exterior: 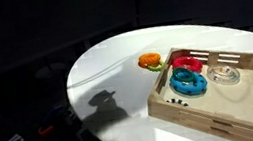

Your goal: Put the orange ring on the table

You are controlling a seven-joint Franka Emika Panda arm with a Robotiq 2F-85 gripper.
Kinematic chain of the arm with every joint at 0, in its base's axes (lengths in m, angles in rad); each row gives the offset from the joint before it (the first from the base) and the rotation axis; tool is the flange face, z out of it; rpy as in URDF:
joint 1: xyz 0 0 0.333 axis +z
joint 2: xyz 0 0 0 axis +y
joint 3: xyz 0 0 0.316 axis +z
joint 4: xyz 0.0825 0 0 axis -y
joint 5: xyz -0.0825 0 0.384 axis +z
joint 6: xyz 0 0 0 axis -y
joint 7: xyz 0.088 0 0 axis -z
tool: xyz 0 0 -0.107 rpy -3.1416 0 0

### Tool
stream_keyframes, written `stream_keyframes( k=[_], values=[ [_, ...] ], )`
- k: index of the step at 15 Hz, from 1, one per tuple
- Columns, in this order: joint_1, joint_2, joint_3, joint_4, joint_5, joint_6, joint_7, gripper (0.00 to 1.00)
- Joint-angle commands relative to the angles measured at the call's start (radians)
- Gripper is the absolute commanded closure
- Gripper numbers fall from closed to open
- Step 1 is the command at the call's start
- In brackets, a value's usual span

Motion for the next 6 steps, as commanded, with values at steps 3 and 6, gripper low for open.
stream_keyframes(
  k=[3, 6],
  values=[
    [-0.007, -0.034, 0.006, -0.001, 0.002, -0.001, -0.002, 0.00],
    [-0.007, -0.043, 0.006, -0.003, 0.002, -0.001, -0.002, 0.00]
  ],
)
